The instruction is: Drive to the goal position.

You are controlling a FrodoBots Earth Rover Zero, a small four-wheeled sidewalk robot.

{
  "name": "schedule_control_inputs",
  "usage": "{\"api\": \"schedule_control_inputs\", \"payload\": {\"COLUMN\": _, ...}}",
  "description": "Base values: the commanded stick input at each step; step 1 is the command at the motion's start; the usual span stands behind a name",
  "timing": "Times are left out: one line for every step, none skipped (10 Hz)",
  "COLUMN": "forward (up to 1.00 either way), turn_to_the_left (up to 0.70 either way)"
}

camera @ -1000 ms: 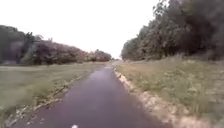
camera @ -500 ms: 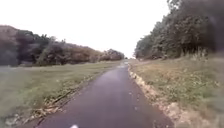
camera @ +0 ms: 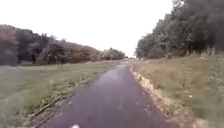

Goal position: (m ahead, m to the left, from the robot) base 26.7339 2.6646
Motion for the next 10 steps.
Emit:
{"api": "schedule_control_inputs", "payload": {"forward": 0.99, "turn_to_the_left": 0.00}}
{"api": "schedule_control_inputs", "payload": {"forward": 0.99, "turn_to_the_left": 0.00}}
{"api": "schedule_control_inputs", "payload": {"forward": 0.99, "turn_to_the_left": 0.00}}
{"api": "schedule_control_inputs", "payload": {"forward": 0.99, "turn_to_the_left": 0.00}}
{"api": "schedule_control_inputs", "payload": {"forward": 0.99, "turn_to_the_left": 0.00}}
{"api": "schedule_control_inputs", "payload": {"forward": 0.99, "turn_to_the_left": 0.00}}
{"api": "schedule_control_inputs", "payload": {"forward": 0.99, "turn_to_the_left": 0.00}}
{"api": "schedule_control_inputs", "payload": {"forward": 0.99, "turn_to_the_left": 0.00}}
{"api": "schedule_control_inputs", "payload": {"forward": 0.99, "turn_to_the_left": 0.00}}
{"api": "schedule_control_inputs", "payload": {"forward": 0.99, "turn_to_the_left": 0.00}}
